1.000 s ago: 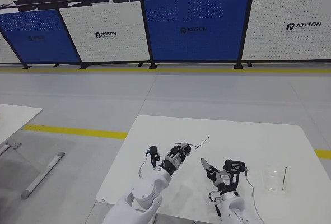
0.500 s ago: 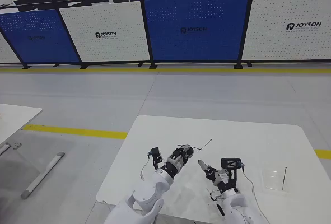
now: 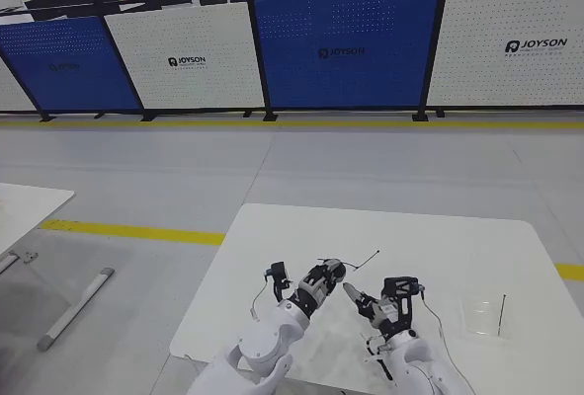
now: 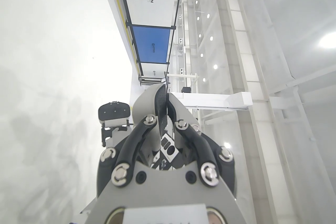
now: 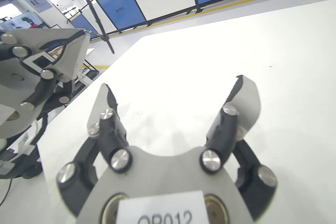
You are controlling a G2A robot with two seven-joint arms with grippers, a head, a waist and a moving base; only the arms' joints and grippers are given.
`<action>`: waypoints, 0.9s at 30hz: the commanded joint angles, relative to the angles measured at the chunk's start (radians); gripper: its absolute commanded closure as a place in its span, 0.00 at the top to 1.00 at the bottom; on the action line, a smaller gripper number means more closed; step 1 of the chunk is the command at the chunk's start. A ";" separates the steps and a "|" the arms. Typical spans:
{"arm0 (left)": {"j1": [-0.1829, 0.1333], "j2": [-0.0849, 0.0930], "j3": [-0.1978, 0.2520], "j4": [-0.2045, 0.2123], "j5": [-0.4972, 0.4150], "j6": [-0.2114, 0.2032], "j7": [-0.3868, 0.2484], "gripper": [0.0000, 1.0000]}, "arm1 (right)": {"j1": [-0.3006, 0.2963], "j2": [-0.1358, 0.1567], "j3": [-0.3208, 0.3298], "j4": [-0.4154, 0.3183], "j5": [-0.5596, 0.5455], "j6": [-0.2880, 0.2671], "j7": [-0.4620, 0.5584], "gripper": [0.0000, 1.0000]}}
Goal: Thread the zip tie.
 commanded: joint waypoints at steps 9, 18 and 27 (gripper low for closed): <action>-0.004 -0.003 0.007 0.005 0.010 0.005 0.001 0.00 | -0.006 -0.002 -0.008 -0.017 -0.015 -0.009 -0.021 0.48; -0.007 -0.004 0.018 0.019 0.039 0.011 -0.004 0.00 | -0.011 -0.002 -0.001 -0.033 -0.010 -0.025 -0.022 0.45; -0.001 -0.004 0.025 0.020 0.061 0.010 -0.013 0.00 | -0.011 -0.004 -0.001 -0.040 -0.016 -0.019 -0.020 0.36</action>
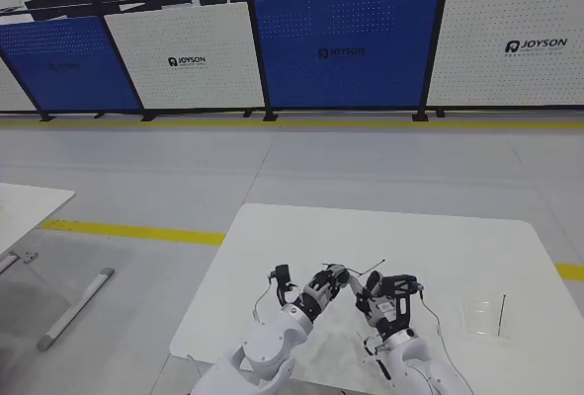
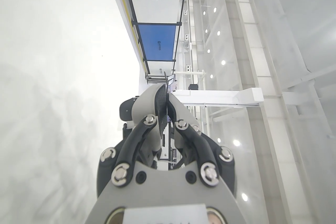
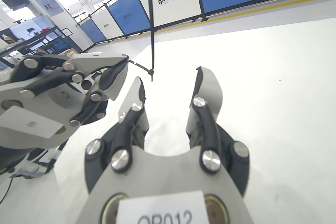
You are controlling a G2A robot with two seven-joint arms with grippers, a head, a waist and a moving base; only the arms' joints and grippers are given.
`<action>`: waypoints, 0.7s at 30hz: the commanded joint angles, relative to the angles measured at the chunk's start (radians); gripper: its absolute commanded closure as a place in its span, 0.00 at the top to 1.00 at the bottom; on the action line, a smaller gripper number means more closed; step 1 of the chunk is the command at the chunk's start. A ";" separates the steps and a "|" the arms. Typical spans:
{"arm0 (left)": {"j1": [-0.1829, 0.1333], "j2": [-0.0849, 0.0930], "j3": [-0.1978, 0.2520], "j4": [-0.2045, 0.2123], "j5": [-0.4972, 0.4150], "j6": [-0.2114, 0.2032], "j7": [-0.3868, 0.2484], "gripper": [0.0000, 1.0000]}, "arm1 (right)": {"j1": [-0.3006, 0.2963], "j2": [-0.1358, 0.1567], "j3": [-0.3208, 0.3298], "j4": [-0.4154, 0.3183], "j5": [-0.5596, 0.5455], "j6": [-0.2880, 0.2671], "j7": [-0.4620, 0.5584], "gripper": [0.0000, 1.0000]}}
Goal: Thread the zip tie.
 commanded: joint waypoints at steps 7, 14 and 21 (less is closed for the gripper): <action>0.005 0.000 0.006 -0.004 0.019 0.001 -0.002 0.00 | 0.005 -0.003 -0.005 -0.002 -0.012 0.018 0.010 0.24; 0.014 0.000 0.009 -0.014 0.015 0.010 -0.019 0.00 | 0.012 -0.005 -0.011 -0.001 -0.025 0.027 0.029 0.25; 0.016 0.003 0.002 -0.024 0.001 0.041 -0.044 0.00 | 0.014 -0.006 -0.012 0.002 -0.030 0.029 0.032 0.22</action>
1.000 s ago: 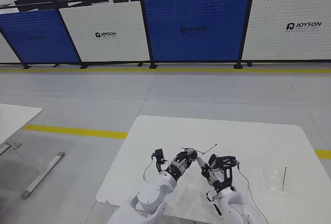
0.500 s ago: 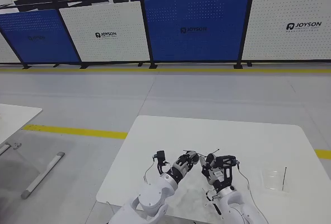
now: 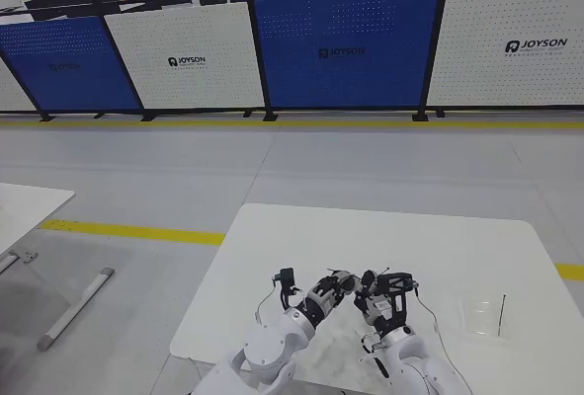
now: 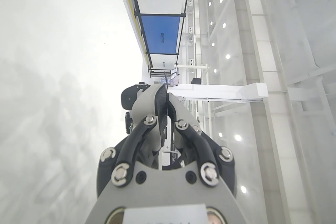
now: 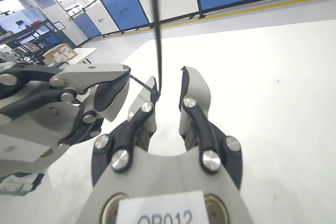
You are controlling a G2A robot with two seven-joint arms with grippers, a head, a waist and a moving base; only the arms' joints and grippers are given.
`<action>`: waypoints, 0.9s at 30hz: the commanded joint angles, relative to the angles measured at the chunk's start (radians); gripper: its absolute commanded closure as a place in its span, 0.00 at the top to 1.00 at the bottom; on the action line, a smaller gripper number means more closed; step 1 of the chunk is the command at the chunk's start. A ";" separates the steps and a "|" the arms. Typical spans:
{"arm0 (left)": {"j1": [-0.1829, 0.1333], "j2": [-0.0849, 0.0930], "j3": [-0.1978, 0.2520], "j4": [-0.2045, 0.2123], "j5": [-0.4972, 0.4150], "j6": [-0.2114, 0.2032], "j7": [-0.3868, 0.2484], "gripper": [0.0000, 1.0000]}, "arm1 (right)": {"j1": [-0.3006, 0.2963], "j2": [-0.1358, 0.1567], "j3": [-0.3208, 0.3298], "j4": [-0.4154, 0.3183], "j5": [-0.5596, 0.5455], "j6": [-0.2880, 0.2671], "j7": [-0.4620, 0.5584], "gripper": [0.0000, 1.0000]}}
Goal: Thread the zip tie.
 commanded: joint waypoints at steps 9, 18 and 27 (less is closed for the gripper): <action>0.000 -0.001 -0.004 -0.002 -0.009 0.006 0.012 0.00 | 0.009 -0.003 -0.001 0.014 0.004 -0.003 0.005 0.00; -0.007 -0.004 -0.002 0.004 -0.023 0.002 0.023 0.00 | 0.012 -0.004 0.002 0.025 0.007 -0.008 0.011 0.00; -0.014 -0.006 -0.004 0.009 -0.040 0.012 0.039 0.00 | 0.019 -0.007 -0.006 0.034 -0.005 -0.009 0.023 0.14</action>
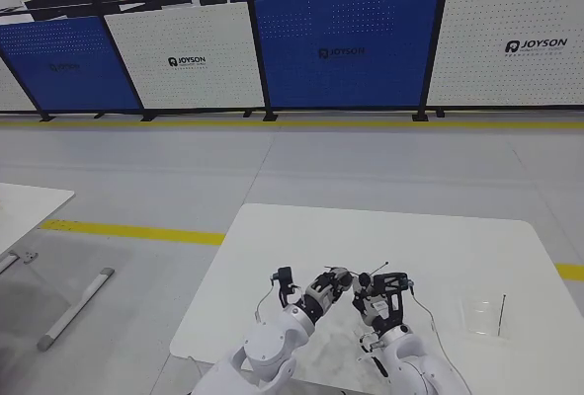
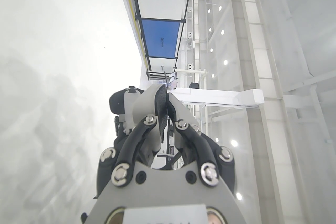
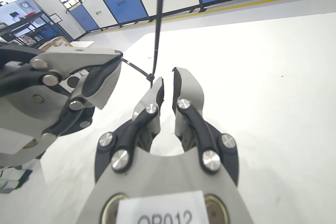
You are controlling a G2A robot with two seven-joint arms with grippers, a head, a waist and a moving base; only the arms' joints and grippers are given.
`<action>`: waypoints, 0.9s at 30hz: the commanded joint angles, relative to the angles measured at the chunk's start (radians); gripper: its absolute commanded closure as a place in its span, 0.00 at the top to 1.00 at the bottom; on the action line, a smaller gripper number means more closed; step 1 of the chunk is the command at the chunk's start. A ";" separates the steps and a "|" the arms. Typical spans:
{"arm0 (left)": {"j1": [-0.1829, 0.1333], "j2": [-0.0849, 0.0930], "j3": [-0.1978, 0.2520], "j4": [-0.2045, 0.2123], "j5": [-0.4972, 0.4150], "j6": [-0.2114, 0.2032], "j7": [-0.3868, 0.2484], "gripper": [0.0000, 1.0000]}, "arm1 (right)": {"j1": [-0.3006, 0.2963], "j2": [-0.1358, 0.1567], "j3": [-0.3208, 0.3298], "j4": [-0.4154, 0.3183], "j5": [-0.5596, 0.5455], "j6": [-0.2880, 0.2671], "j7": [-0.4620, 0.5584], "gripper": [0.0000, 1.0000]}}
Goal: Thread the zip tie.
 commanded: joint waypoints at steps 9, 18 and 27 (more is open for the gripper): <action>-0.011 -0.003 0.000 0.011 -0.016 0.015 0.008 0.00 | -0.007 0.001 0.003 -0.008 -0.011 -0.002 0.004 0.22; -0.013 -0.003 0.001 0.015 -0.013 0.018 0.005 0.00 | -0.006 0.000 0.003 -0.010 -0.013 -0.005 0.009 0.30; -0.013 -0.004 0.003 0.019 -0.003 0.022 0.006 0.00 | -0.015 0.000 0.011 -0.021 -0.010 -0.004 -0.003 0.28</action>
